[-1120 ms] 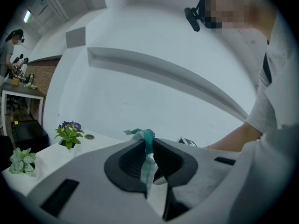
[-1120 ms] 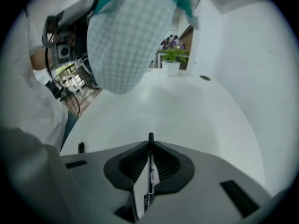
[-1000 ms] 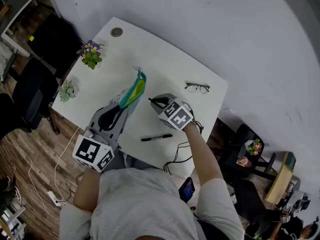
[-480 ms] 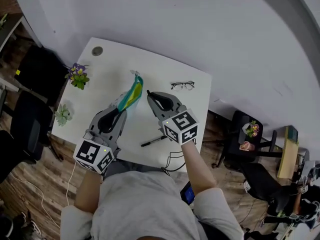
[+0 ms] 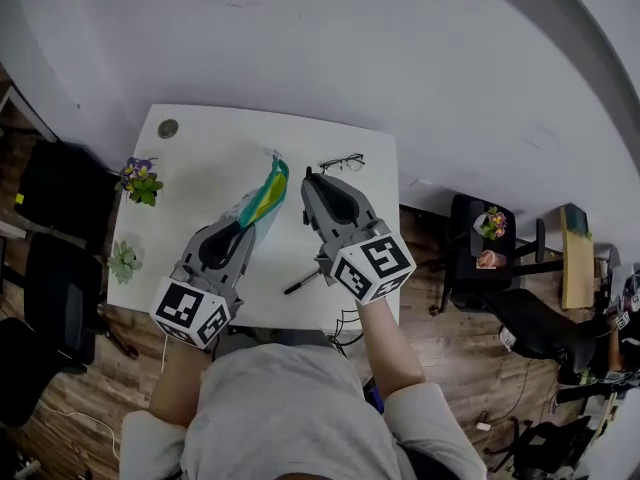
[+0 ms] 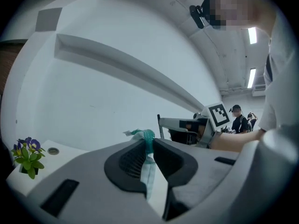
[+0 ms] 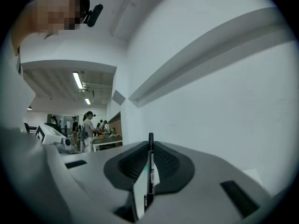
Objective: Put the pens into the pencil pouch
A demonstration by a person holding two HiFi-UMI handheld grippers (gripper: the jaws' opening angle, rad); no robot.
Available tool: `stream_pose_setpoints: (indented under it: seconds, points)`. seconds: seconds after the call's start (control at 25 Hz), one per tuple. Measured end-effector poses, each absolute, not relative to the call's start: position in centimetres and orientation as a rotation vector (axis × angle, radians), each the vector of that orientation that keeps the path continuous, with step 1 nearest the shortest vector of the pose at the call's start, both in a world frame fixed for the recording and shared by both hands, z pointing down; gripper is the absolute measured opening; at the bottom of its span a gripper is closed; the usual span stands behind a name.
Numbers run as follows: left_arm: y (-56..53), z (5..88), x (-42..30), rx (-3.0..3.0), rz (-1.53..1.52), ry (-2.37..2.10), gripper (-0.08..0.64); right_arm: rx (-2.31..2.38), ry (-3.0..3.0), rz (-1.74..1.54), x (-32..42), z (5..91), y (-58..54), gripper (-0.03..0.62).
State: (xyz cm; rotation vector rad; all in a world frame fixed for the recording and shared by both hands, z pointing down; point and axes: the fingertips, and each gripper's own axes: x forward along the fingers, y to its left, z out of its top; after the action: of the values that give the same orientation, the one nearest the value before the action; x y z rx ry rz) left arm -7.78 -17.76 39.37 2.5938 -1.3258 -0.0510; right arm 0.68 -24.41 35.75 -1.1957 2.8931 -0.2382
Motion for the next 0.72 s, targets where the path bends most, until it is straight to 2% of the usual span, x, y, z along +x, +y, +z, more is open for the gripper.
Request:
stream_pose_setpoints:
  seconds: [0.4, 0.72]
  points:
    - [-16.9, 38.9, -6.0, 2.668, -0.061, -1.172, 0.066, -1.21, 2.61, -0.088, 1.6, 26.7, -23.1, 0.055]
    - [-16.5, 38.3, -5.3, 2.694, -0.083, -1.117, 0.066, -1.196, 2.522, -0.092, 1.7, 26.1, -23.1, 0.055]
